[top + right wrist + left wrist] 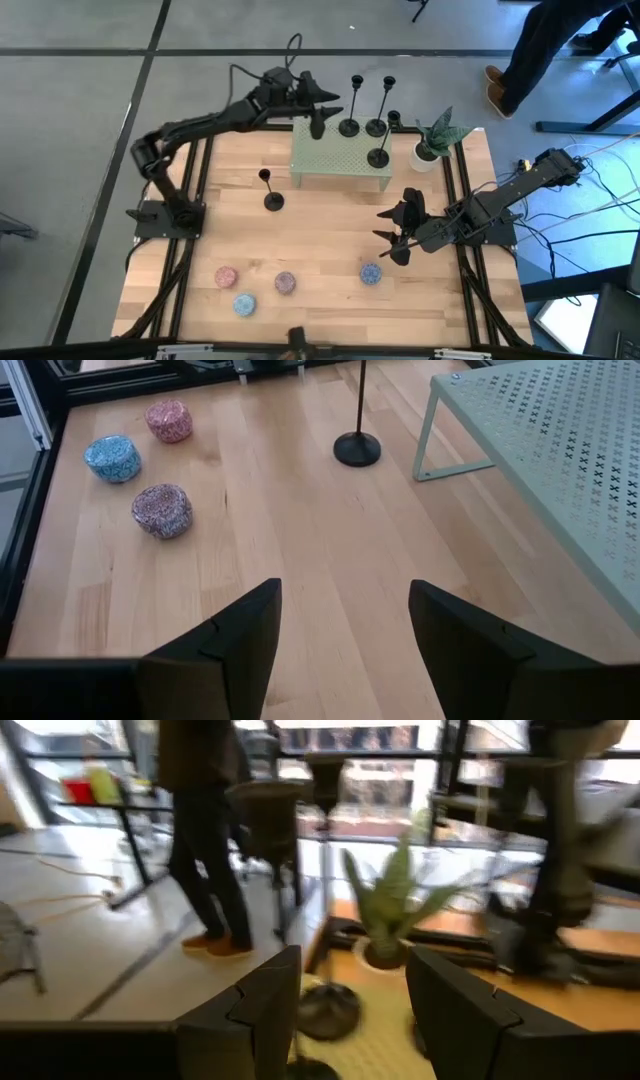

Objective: Pick & Place candle stick holders
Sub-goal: Align the black candle holder with the black candle holder on the shelf

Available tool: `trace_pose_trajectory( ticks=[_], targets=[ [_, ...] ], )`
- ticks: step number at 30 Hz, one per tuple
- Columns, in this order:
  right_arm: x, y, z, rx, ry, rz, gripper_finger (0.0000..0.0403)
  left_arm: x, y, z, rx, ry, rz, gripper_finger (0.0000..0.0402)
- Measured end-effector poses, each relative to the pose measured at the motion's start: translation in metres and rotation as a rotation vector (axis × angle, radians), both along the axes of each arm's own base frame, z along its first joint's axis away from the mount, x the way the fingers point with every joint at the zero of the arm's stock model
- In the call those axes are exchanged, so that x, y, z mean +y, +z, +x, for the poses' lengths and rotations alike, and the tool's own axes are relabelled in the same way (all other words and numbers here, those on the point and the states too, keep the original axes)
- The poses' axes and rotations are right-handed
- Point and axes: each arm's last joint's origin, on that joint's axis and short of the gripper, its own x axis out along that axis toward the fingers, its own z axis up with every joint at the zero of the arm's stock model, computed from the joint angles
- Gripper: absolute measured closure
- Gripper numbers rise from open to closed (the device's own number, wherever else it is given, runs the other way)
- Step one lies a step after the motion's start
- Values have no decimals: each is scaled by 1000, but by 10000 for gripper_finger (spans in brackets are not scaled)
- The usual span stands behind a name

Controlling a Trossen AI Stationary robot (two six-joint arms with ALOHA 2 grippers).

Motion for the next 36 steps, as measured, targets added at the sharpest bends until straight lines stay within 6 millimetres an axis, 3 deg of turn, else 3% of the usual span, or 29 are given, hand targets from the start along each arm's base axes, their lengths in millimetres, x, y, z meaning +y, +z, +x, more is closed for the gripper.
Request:
trace_pose_trajectory(
  ticks=[9, 13, 25, 31, 36],
  targets=[
    [0, 0, 0, 0, 0, 0, 178, -47, 55, -64, 73, -141, 29, 229],
    [0, 0, 0, 0, 0, 0, 178, -73, 67, -93, 110, -167, 55, 231],
    [0, 0, 0, -3, -3, -2, 178, -144, 15, -176, 9, -247, 61, 230],
    [0, 1, 1, -16, -17, -15, 178, -162, -18, -206, -40, -230, 45, 231],
    [0, 2, 1, -25, -16, -12, 178, -166, -44, -218, -24, -120, 36, 231]
  ],
)
